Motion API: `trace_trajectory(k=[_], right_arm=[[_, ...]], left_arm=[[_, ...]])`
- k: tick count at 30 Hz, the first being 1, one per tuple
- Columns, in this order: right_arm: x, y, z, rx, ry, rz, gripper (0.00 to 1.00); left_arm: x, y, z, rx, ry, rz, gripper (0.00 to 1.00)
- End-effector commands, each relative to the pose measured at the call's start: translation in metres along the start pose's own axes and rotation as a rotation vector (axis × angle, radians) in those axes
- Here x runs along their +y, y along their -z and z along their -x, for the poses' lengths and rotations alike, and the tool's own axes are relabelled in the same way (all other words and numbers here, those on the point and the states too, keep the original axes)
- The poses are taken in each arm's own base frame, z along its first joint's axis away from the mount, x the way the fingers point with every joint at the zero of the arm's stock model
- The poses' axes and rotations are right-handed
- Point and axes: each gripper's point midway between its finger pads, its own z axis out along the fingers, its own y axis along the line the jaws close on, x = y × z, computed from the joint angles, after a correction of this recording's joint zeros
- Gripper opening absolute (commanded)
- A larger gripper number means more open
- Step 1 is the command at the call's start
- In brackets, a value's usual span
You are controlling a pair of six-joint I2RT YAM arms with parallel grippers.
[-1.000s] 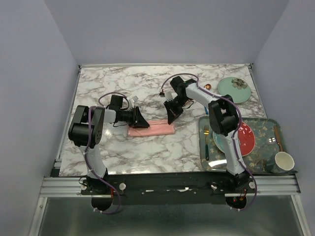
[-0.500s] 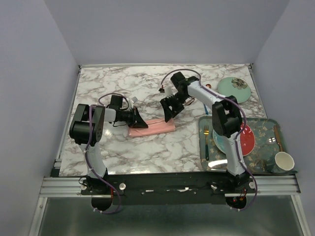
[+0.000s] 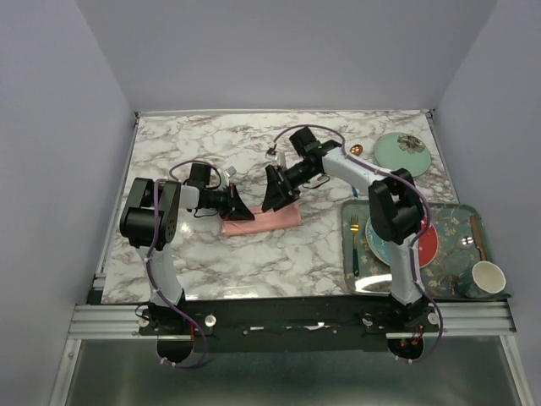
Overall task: Fold the napkin into a case and place the utensils inside
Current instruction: Smooth out the smaller rectangle-folded napkin at the center of the board.
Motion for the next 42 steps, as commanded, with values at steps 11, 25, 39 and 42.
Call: trace_trajectory(k=[11,25,39,42], right_arm=[[-0.054,-0.059,-0.048,0.076,-0.321,0.084,1.0],[-0.088,-0.064,-0.063,0.091,-0.461,0.044,1.0],[-0.101,-0.066,-0.074,0.105,-0.555,0.037,1.0],[-0.109,-0.063,-0.076,0.098,-0.587,0.017,1.0]], left_arm=[[0.039,-0.001,-0.006,0.034,0.07,0.114,0.06],[-0.063,0.03,-0.007,0.018,-0.136,-0.213,0.47],[-0.045,-0.015,-0.051,0.077,0.043,-0.258,0.4],[-0.023,-0.016,-0.048,0.055,0.109,-0.229,0.4]])
